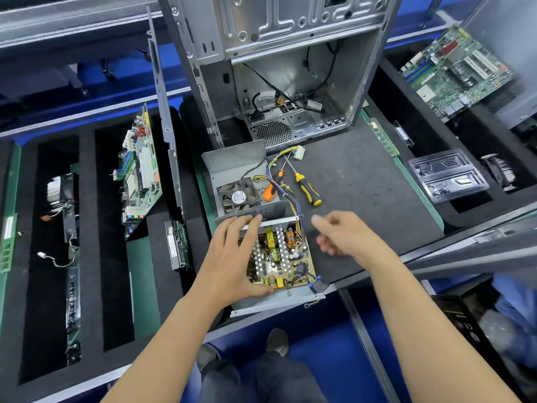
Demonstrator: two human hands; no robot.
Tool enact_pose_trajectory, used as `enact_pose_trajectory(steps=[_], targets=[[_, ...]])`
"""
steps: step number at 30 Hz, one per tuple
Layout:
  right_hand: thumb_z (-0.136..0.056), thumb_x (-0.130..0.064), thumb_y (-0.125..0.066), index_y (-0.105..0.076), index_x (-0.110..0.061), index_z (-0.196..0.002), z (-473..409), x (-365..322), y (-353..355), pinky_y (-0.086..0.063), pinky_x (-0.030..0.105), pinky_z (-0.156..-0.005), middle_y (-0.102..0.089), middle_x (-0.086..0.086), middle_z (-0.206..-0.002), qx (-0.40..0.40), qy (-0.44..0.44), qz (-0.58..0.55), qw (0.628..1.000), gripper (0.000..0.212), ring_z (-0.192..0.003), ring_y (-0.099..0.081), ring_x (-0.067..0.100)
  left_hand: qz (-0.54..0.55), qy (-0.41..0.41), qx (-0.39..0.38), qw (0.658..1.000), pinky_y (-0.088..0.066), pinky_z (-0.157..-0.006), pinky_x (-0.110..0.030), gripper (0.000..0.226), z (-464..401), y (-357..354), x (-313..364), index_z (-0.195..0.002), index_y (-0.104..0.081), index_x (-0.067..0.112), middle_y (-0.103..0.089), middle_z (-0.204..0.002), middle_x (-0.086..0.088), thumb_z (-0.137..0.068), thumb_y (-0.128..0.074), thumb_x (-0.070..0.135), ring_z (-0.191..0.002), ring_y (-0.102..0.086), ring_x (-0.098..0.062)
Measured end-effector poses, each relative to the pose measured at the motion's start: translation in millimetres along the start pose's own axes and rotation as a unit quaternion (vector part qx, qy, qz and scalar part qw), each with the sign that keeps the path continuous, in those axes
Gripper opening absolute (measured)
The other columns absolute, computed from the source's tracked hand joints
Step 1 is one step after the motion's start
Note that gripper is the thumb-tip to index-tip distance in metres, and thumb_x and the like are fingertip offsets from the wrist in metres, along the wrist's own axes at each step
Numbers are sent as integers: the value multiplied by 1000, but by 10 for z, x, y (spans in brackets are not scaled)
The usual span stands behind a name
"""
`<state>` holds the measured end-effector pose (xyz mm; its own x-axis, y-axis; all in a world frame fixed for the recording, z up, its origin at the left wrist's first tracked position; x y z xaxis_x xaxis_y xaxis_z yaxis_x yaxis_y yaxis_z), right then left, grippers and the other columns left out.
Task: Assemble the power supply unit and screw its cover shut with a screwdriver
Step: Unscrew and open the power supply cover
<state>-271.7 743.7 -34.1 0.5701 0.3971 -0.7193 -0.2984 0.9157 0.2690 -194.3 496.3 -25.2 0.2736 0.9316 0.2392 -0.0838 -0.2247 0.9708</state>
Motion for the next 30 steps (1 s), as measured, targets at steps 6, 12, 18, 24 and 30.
enact_pose_trajectory(steps=[6, 12, 18, 24, 30], targets=[[-78, -60, -72, -71, -19, -87, 384, 262, -43, -54, 24, -70, -69, -12, -71, -223, -15, 169, 960, 42, -66, -63, 0, 10, 38, 0, 999, -31, -114, -50, 136, -4, 1, 30, -159, -20, 14, -34, -148, -8, -52, -75, 79, -136, -30, -33], [-95, -41, -62, -63, -14, -84, 422, 283, -68, -57, 27, -75, -61, 0, -81, -230, -31, 94, 968, 29, -69, -65, 7, 3, 50, -6, 999, -31, -110, -50, 136, -16, 3, 32, -159, -16, 21, -30, -148, -3, -51, -69, 85, -135, -28, -30], [-96, -42, -61, -67, -14, -83, 429, 185, -34, -59, 31, -74, -67, 7, -85, -210, -12, 102, 972, 31, -70, -68, 14, -12, 57, -13, 998, -31, -110, -51, 135, -2, 15, 26, -159, -16, 24, -31, -147, -2, -52, -65, 89, -135, -28, -29], [-90, -41, -69, -69, -9, -89, 441, 147, 75, -50, 25, -59, -71, 27, -91, -175, -63, 55, 981, 32, -74, -59, 27, -14, 59, -9, 998, -32, -109, -53, 135, -4, 17, 41, -159, -19, 22, -34, -145, -4, -51, -68, 87, -133, -28, -28], [-93, -33, -69, -69, -6, -103, 335, 38, 66, -44, 24, -52, -65, 8, -72, -158, -89, 9, 983, 29, -52, -54, 13, -16, 59, -25, 998, -31, -109, -54, 137, -10, 31, 42, -159, -17, 22, -33, -147, -4, -51, -67, 88, -135, -27, -28]])
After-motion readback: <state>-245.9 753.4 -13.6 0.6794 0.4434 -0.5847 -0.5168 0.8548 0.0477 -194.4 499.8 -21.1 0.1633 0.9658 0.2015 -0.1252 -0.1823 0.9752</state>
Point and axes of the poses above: each hand's wrist, its own z-axis away from the middle knuckle, its own y-axis out of the back of the hand, x = y × z, the point moved 2 cm from there along -z, towards the middle knuckle
